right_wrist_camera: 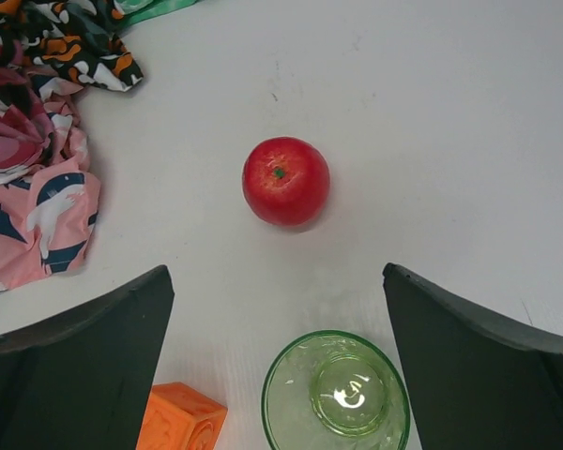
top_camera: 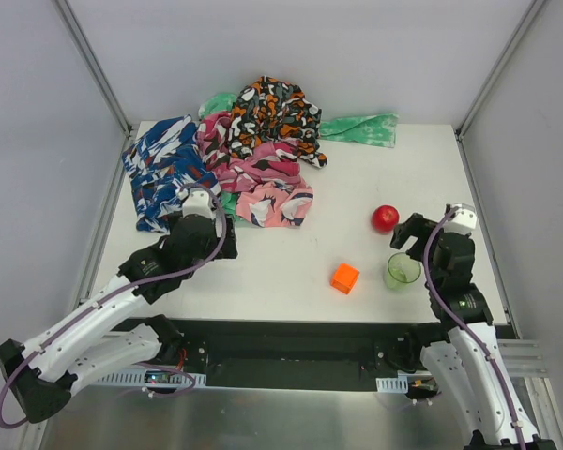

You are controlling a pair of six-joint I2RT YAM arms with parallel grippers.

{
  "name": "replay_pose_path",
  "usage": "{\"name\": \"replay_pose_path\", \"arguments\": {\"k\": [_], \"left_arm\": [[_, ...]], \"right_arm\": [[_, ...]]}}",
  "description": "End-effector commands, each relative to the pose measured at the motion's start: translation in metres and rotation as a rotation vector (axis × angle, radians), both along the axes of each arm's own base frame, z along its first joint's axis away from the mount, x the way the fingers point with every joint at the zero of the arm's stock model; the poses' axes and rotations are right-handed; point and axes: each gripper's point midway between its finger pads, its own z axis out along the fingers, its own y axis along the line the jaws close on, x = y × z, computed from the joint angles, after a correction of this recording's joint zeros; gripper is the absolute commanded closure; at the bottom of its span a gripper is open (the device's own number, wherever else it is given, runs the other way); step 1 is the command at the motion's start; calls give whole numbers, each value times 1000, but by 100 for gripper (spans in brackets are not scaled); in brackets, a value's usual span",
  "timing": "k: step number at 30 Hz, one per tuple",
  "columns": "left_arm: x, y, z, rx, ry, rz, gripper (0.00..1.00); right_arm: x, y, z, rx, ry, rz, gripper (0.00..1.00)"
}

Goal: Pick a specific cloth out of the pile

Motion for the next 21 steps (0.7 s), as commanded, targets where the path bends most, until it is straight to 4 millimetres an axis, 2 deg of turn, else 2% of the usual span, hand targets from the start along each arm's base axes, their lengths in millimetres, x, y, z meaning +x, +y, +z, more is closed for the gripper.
{"name": "replay_pose_path", "arguments": {"k": [1, 4, 5, 7, 11, 12, 16, 21], "left_arm": [[21, -21, 29, 127, -121, -211, 1], [31, -49, 43, 196, -221, -416, 1], [36, -55, 46, 278, -270, -506, 1], [44, -66, 44, 377, -316, -620, 1], [73, -82, 40, 509, -345, -682, 1], [77, -85, 29, 536, -319, -705, 1], [105, -92, 9, 593, -266, -743, 1], [154, -88, -24, 651, -158, -726, 1]], "right_arm": [[6, 19, 15, 9, -91, 119, 4], [6, 18, 14, -4, -96, 120, 4], [6, 18, 14, -8, -98, 121, 4], [6, 18, 13, -12, -96, 124, 4], [7, 22, 12, -12, -94, 146, 4], [7, 21, 10, -14, -88, 145, 4], [8, 23, 10, -21, -83, 160, 4], [10, 26, 6, -26, -74, 174, 4]]}}
